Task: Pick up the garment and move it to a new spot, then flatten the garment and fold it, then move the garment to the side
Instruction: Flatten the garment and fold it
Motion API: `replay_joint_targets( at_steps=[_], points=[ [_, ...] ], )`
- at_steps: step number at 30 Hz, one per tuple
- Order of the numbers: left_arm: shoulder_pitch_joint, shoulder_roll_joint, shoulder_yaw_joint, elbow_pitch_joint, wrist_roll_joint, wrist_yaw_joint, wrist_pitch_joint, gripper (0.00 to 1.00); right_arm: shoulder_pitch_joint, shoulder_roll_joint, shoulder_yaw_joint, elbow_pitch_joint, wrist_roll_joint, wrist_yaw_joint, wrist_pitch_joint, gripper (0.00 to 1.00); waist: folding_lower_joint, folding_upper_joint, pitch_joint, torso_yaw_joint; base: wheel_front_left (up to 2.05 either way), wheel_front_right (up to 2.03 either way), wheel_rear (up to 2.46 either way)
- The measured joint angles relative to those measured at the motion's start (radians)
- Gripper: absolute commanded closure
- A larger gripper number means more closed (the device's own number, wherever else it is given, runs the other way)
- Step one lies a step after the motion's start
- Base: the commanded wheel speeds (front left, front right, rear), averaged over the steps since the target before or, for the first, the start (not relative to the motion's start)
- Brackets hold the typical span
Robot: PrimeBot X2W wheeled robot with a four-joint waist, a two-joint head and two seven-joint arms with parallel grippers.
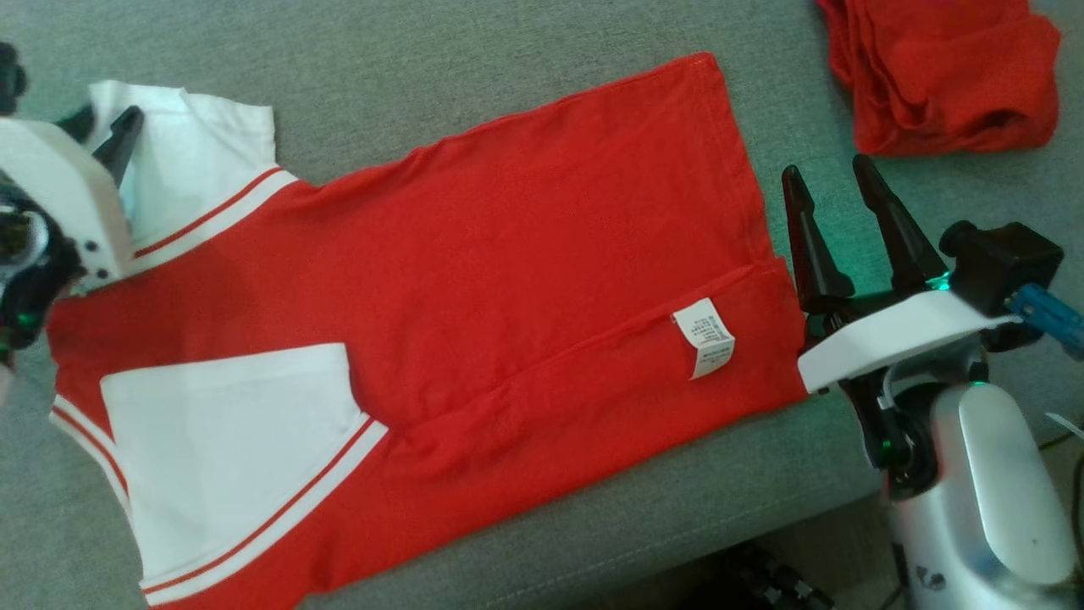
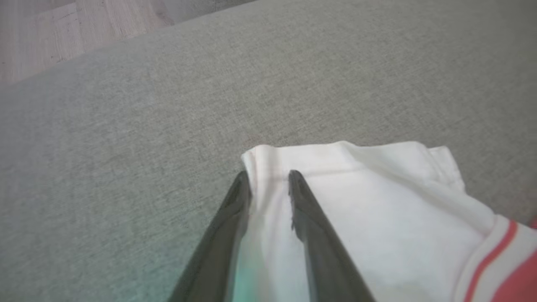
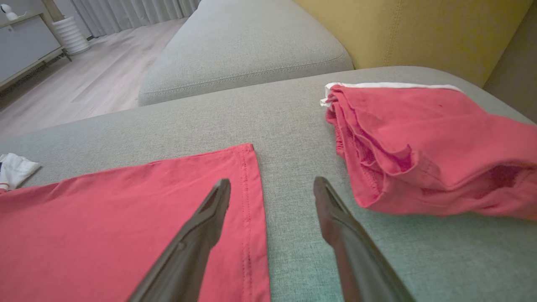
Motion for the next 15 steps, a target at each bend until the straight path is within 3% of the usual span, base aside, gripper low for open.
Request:
replay_joint_targets(
  at_steps=[1,2,3,15],
  points=[
    [0.000,-0.003,-0.006,-0.004,0.004,0.000,-0.002,0.71,-0.002,0.000,0.000,0.005,0.000,0.000,0.000,0.00,0.0000,0.0000,-0.001,0.002,0.00,0.00,0.00],
    [-0.001,-0.006,-0.015,-0.005,0.014,0.000,-0.009,0.90,-0.005,0.000,0.001,0.010,-0.001,0.000,0.002,0.00,0.0001,0.0000,-0.002,0.005,0.00,0.00,0.00],
    [-0.001,-0.008,-0.023,-0.005,0.027,0.000,-0.019,1.00,-0.011,0.000,0.002,0.016,-0.008,0.000,0.004,0.00,0.0001,0.0000,-0.004,0.008,0.00,0.00,0.00],
    [-0.017,-0.088,-0.053,-0.017,0.109,-0.009,-0.233,1.00,-0.227,-0.002,-0.017,0.189,-0.150,0.000,0.165,0.00,0.0000,0.0000,-0.067,0.102,0.00,0.00,0.00]
  ],
)
